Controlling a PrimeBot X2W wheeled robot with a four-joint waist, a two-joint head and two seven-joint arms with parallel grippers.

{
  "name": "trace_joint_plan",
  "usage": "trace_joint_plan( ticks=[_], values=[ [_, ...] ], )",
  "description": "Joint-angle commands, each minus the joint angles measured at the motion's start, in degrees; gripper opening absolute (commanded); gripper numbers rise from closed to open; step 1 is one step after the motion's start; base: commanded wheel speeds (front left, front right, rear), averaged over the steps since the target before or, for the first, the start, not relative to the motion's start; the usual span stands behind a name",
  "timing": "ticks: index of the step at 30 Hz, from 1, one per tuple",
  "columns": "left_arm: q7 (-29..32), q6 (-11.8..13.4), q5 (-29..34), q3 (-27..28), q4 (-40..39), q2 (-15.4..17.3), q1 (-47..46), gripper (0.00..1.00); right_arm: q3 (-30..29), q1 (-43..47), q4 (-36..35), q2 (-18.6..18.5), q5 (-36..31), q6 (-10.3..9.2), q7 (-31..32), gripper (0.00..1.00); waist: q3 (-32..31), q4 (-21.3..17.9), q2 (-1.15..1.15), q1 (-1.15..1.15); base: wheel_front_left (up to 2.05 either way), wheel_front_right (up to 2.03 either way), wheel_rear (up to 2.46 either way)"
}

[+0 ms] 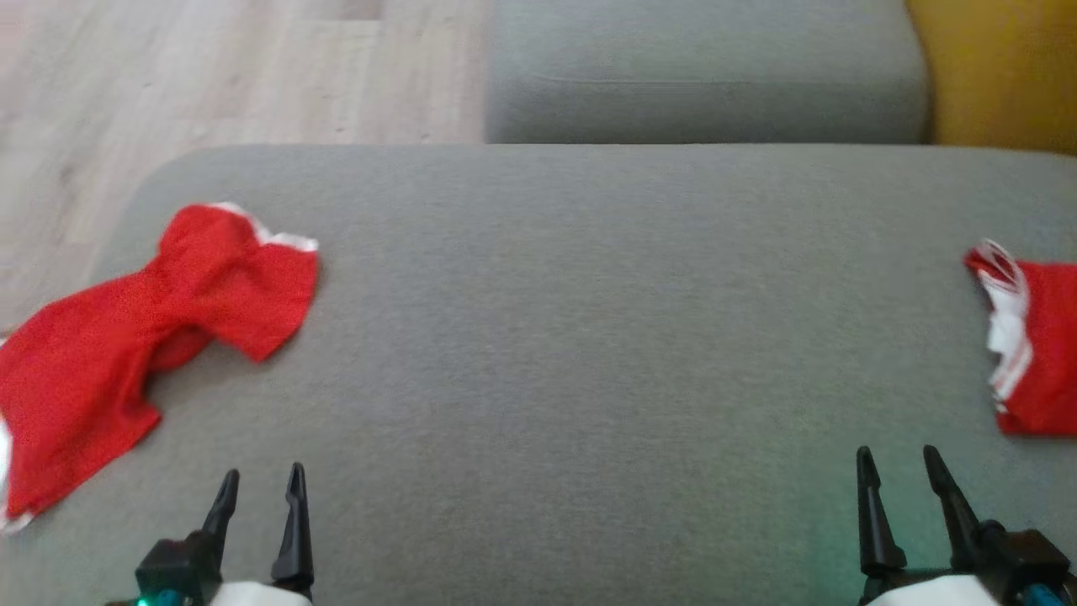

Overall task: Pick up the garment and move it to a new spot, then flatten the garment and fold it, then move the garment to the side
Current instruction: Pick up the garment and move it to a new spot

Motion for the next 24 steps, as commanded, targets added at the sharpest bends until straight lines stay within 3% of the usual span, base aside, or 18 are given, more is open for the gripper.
trace_joint_plan(
  ticks=[1, 8, 13, 24],
  values=[
    [-0.7, 0.1, 0.4, 1.5, -2.0, -0.1, -3.0, 1.0, 1.4, -1.2, -2.0, -0.4, 0.4, 0.43, -0.8, 1.0, -0.6, 4.6, 0.0, 0.0, 0.0, 0.0, 0.0],
    [-0.7, 0.1, -0.1, 2.3, -1.7, -0.1, -1.8, 1.0, 2.5, -0.8, -1.9, -0.4, 0.5, 0.43, -0.8, 1.0, -1.7, 16.6, 0.0, 0.0, 0.0, 0.0, 0.0],
    [-0.7, -0.1, -0.6, 2.4, -1.9, -0.1, -1.4, 1.0, 3.1, -1.2, -1.6, -0.4, 0.3, 0.43, -0.8, 1.0, -2.3, 20.6, 0.0, 0.0, 0.0, 0.0, 0.0],
    [-0.7, 1.2, -1.9, 2.7, -3.7, -0.1, -0.4, 1.0, 4.3, -1.4, -1.3, -0.4, 0.1, 0.43, -0.8, 1.0, -2.1, 19.2, 0.0, 0.0, 0.0, 0.0, 0.0]
  ],
)
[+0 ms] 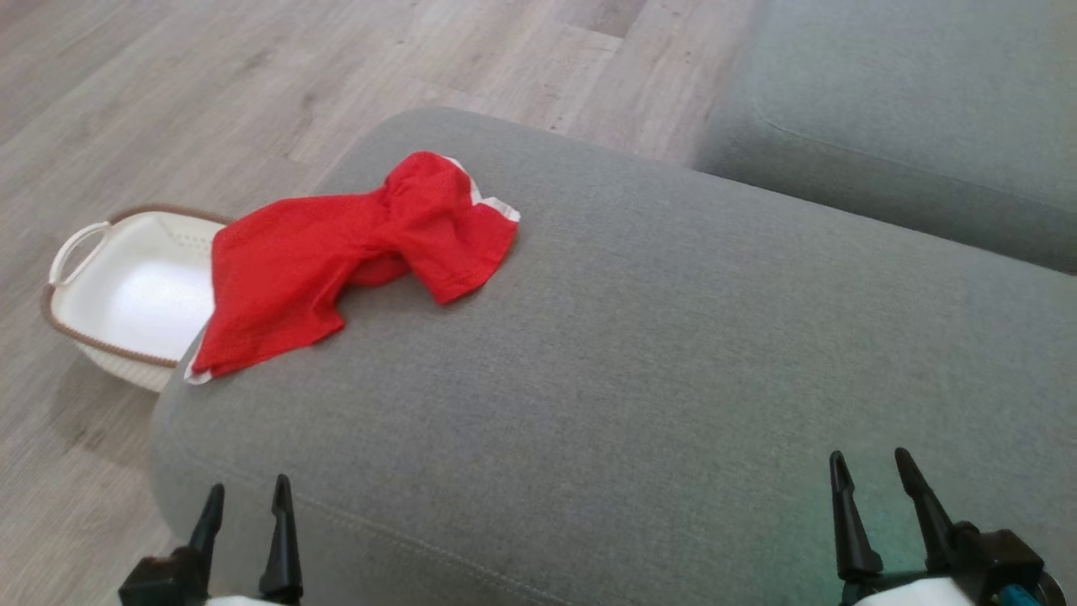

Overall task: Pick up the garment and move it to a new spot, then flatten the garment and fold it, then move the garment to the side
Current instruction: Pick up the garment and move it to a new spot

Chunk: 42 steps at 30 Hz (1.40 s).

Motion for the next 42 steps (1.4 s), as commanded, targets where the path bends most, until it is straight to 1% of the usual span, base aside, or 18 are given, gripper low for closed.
trace_joint_plan(
  ticks=[1, 6, 9, 13, 16, 21, 26, 29, 30, 32, 36, 37, 39, 42],
  values=[
    [-0.7, 0.5, -0.5, 2.3, -2.3, -0.2, -2.7, 1.0, 1.4, -1.4, -1.6, -0.5, -0.3, 0.43, -0.8, 1.0, 0.3, -1.0, 0.0, 0.0, 0.0, 0.0, 0.0],
    [-0.7, 0.5, -1.4, 3.9, -3.5, -0.2, -4.4, 1.0, 1.0, -1.5, -2.1, -0.5, -0.6, 0.43, -0.8, 1.0, 1.9, -3.3, 0.0, 0.0, 0.0, 0.0, 0.0],
    [-0.7, 1.3, -1.8, 5.3, -3.7, -0.1, -7.2, 1.0, 0.4, -2.2, -2.8, -0.5, -1.4, 0.43, -0.8, 1.0, 4.5, -4.3, 0.0, 0.0, 0.0, 0.0, 0.0],
    [0.2, 2.2, -2.6, 6.7, -1.6, 0.9, -14.9, 1.0, -0.7, -4.2, -4.4, -0.8, -3.4, 0.43, -0.8, 1.0, 10.6, -5.2, 0.0, 0.0, 0.0, 0.0, 0.0],
    [3.2, 2.7, -2.9, 6.5, 1.2, 1.7, -22.5, 1.0, -0.8, -6.4, -5.8, -2.7, -4.0, 0.43, -0.5, 1.0, 15.5, -5.8, 0.0, 0.0, 0.0, 0.0, 0.0],
    [9.8, 3.7, -2.5, 5.9, 8.3, 3.7, -35.1, 1.0, -1.0, -9.6, -8.8, -6.5, -3.4, 0.43, 0.7, 1.0, 22.9, -7.1, 0.0, 0.0, 0.0, 0.0, 0.0],
    [15.4, 4.2, -1.4, 4.7, 18.3, 6.1, -45.9, 1.0, -1.1, -10.8, -11.4, -9.8, -2.4, 0.43, 2.1, 1.0, 27.7, -8.2, 0.0, 0.0, 0.0, 0.0, 0.0],
    [17.4, 4.9, -1.2, 4.6, 24.6, 6.9, -51.2, 1.0, -1.3, -11.0, -13.0, -11.1, -1.9, 0.43, 2.8, 1.0, 29.8, -8.8, 0.0, 0.0, 0.0, 0.0, 0.0],
    [17.4, 4.9, -1.2, 4.6, 24.6, 6.9, -51.2, 1.0, -1.3, -11.0, -13.0, -11.1, -1.9, 0.43, 2.8, 1.0, 29.8, -8.8, 0.0, 0.0, 0.0, 0.0, 0.0],
    [18.0, 5.4, -1.3, 4.8, 28.7, 7.4, -54.1, 1.0, -1.3, -11.1, -13.9, -11.7, -1.7, 0.43, 3.2, 1.0, 30.9, -9.3, 0.0, 0.0, 0.0, 0.0, 0.0],
    [18.9, 4.7, -1.5, 4.1, 36.0, 7.7, -57.8, 1.0, -1.6, -11.2, -14.8, -12.0, -1.1, 0.43, 3.8, 1.0, 31.3, -10.2, 0.0, 0.0, 0.0, 0.0, 0.0],
    [19.0, 4.4, -1.5, 3.8, 37.5, 7.8, -58.4, 0.48, -1.7, -11.1, -14.9, -11.9, -1.0, 0.43, 3.9, 1.0, 31.4, -10.4, 0.0, 0.0, 0.0, 0.0, 0.0],
    [18.6, 3.6, -1.3, 3.3, 40.0, 8.2, -59.5, 0.0, -1.7, -11.0, -15.0, -11.7, -0.9, 0.43, 3.9, 1.0, 31.1, -10.7, 0.0, 0.0, 0.0, 0.0, 0.0],
    [17.2, 2.6, -1.0, 2.4, 42.6, 8.7, -60.8, 0.0, -1.6, -10.9, -14.8, -11.3, -0.8, 0.43, 4.0, 1.0, 30.1, -11.1, 0.0, 0.0, 0.0, 0.0, 0.0]
  ],
)
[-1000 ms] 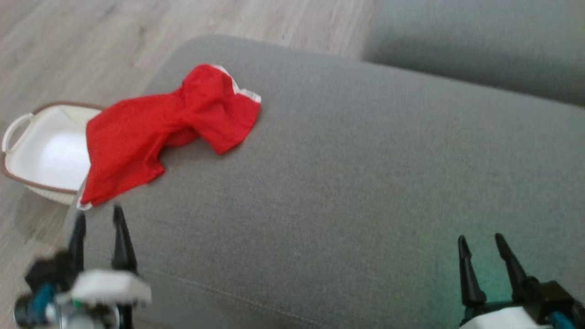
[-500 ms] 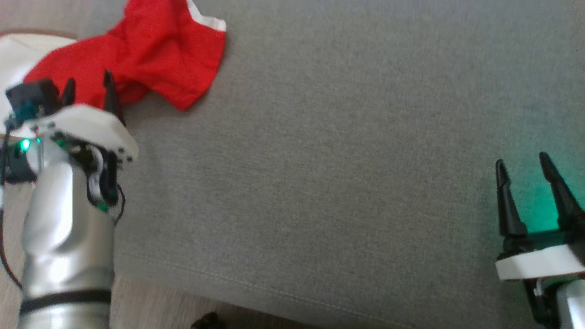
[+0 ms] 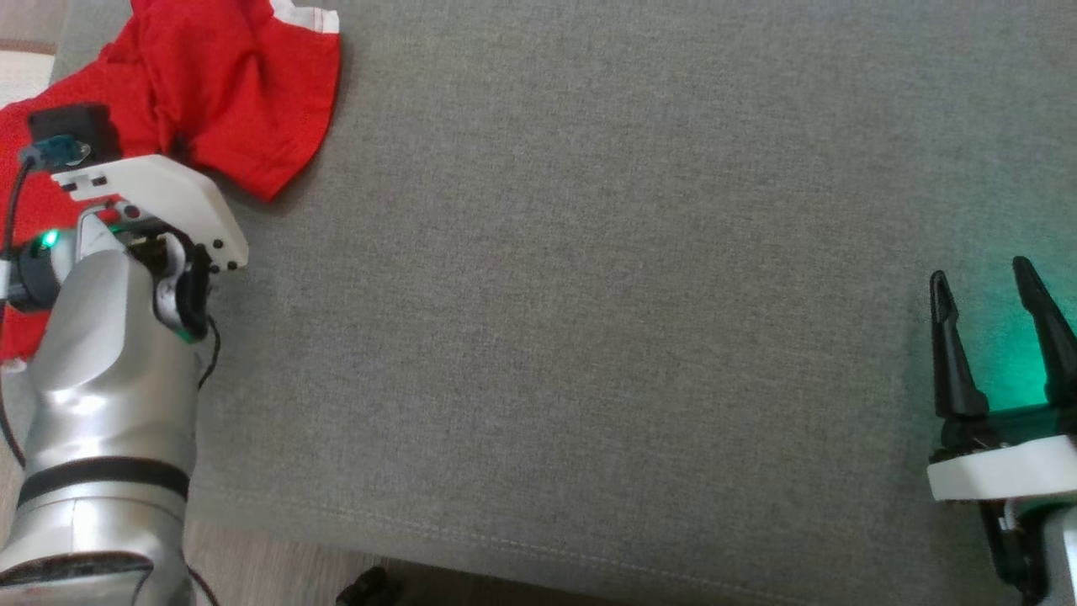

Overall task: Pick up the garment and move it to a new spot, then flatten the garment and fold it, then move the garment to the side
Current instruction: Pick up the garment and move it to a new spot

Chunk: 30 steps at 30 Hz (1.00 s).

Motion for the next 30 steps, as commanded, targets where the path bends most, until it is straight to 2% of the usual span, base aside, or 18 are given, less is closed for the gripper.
trace_joint_plan(
  ticks=[1, 6, 9, 12, 15, 18, 23, 27, 30],
  values=[
    [-0.9, -0.3, 0.4, 0.9, -1.3, 3.4, -2.1, 0.0, 1.0, -0.1, -1.6, -0.2, 0.4, 0.43, -0.2, 1.0, -0.7, -0.2, 0.0, -0.01, 0.0, 0.0, 0.0],
    [-3.8, -2.7, 0.9, -0.9, -2.0, 3.7, -3.8, 0.0, 1.8, -0.2, 0.5, 1.6, 0.5, 0.43, -1.2, 1.0, -4.7, -0.8, 0.0, -0.01, 0.0, 0.0, 0.0],
    [-3.7, -5.1, 0.1, -1.7, -4.8, 3.2, -4.4, 0.0, 2.3, 0.2, 2.1, 3.3, 0.5, 0.43, -1.9, 1.0, -7.8, -1.3, 0.0, -0.01, 0.0, 0.0, 0.0],
    [-1.3, -7.5, -1.7, -3.1, -9.8, 1.6, -4.1, 0.0, 2.5, 0.8, 3.9, 5.2, 0.4, 0.43, -2.6, 1.0, -11.0, -2.0, 0.0, -0.01, 0.0, 0.0, 0.0],
    [2.9, -8.8, -4.4, -5.7, -17.5, 0.1, -2.2, 0.0, 2.8, 1.2, 5.6, 6.8, 0.3, 0.43, -3.3, 1.0, -13.9, -3.1, 0.0, -0.01, 0.0, 0.0, 0.0],
    [11.2, -9.2, -11.2, -10.9, -31.6, -1.3, 3.2, 0.0, 3.2, 1.4, 7.4, 8.5, 0.5, 0.43, -4.0, 1.0, -16.6, -5.2, 0.0, -0.01, 0.0, 0.0, 0.0],
    [21.8, -9.3, -23.4, -16.8, -50.4, -0.9, 11.0, 0.0, 3.6, 0.8, 9.0, 9.7, 0.8, 0.43, -4.6, 1.0, -18.0, -8.8, 0.0, -0.01, 0.0, 0.0, 0.0],
    [28.4, -9.2, -33.1, -18.7, -61.0, -2.4, 16.0, 0.0, 4.0, 0.2, 10.0, 10.1, 1.2, 0.43, -4.8, 1.0, -18.1, -11.9, 0.0, -0.01, 0.0, 0.0, 0.0],
    [31.8, -7.9, -38.3, -19.8, -65.4, -3.4, 18.9, 0.0, 4.0, -0.1, 10.5, 10.2, 1.6, 0.43, -4.9, 1.0, -17.6, -14.2, 0.0, -0.01, 0.0, 0.0, 0.0]
  ],
)
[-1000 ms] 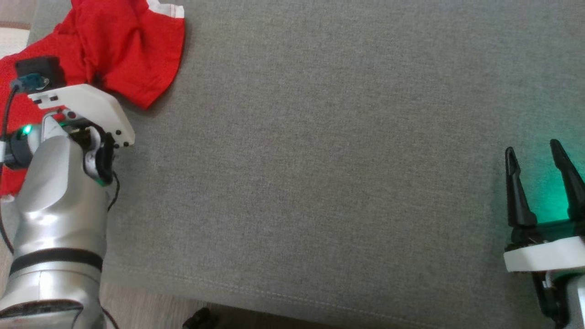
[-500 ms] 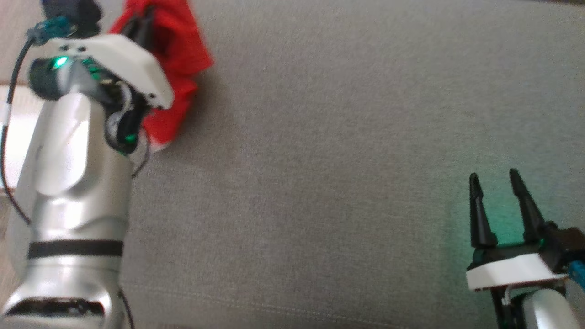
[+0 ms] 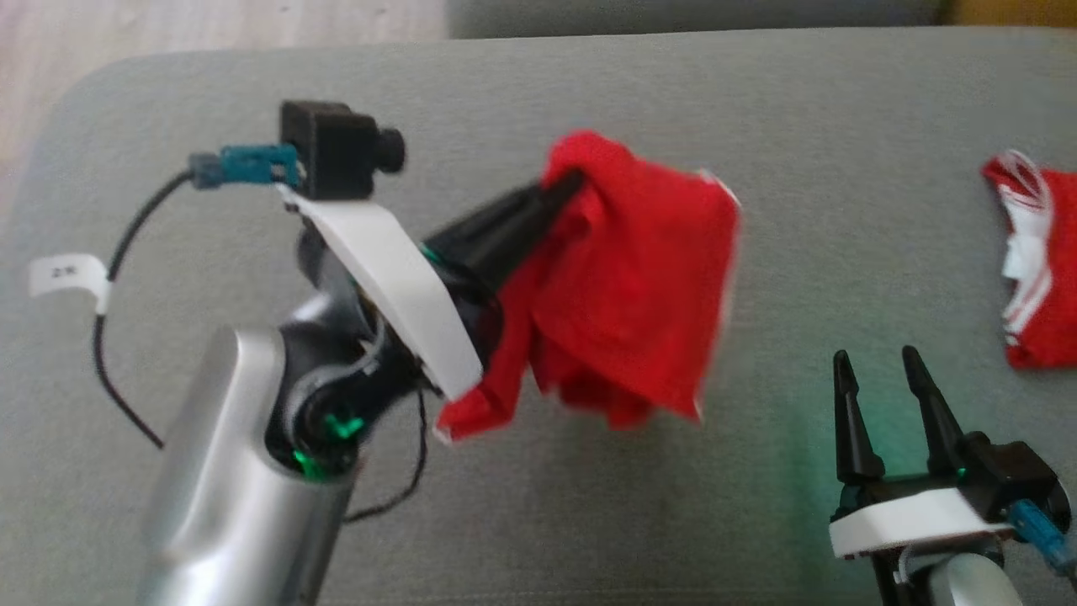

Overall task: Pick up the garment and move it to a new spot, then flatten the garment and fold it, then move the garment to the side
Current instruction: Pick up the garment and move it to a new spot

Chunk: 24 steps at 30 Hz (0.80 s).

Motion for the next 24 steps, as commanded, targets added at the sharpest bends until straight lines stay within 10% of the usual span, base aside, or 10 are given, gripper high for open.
trace_joint_plan(
  ticks=[1, 16, 17, 18, 19, 20, 24],
  values=[
    [1.7, 1.0, -1.7, 1.4, -3.6, 0.3, -0.5, 0.0, 1.4, -1.8, -1.4, -0.2, 0.6, 0.43, -0.8, 1.0, 0.4, -3.0, 0.0, 0.0, 0.0, 0.0, 0.0],
    [-3.4, 10.2, 9.0, 0.4, 25.3, 1.5, -4.7, 0.0, 3.2, -3.6, -0.9, -0.1, 3.1, 0.43, -0.8, 1.0, 1.2, -8.9, 0.0, 0.0, 0.0, 0.0, 0.0],
    [-5.4, 11.2, 10.8, 0.3, 28.1, 1.6, -5.6, 0.11, 3.5, -3.8, -0.8, -0.1, 3.2, 0.43, -0.8, 1.0, 1.1, -9.2, 0.0, 0.0, 0.0, 0.0, 0.0],
    [-7.4, 12.0, 12.4, 0.1, 30.7, 1.7, -6.4, 0.38, 3.7, -3.9, -0.8, -0.1, 3.3, 0.43, -0.8, 1.0, 1.1, -9.5, 0.0, 0.0, 0.0, 0.0, 0.0],
    [-9.6, 12.7, 13.8, 0.0, 33.0, 1.8, -7.2, 0.86, 3.8, -4.0, -0.7, -0.1, 3.4, 0.43, -0.8, 1.0, 1.1, -9.7, 0.0, 0.0, 0.0, 0.0, 0.0],
    [-11.7, 13.2, 15.1, -0.1, 34.9, 1.9, -7.8, 1.0, 3.9, -4.0, -0.7, -0.1, 3.6, 0.43, -0.8, 1.0, 1.0, -10.0, 0.0, 0.0, 0.0, 0.0, 0.0],
    [-18.8, 13.1, 17.5, -0.7, 39.3, 1.7, -9.1, 1.0, 3.3, -3.3, -0.7, -0.1, 3.8, 0.43, -0.8, 1.0, 0.3, -10.0, 0.0, 0.0, 0.0, 0.0, 0.0]
  ],
)
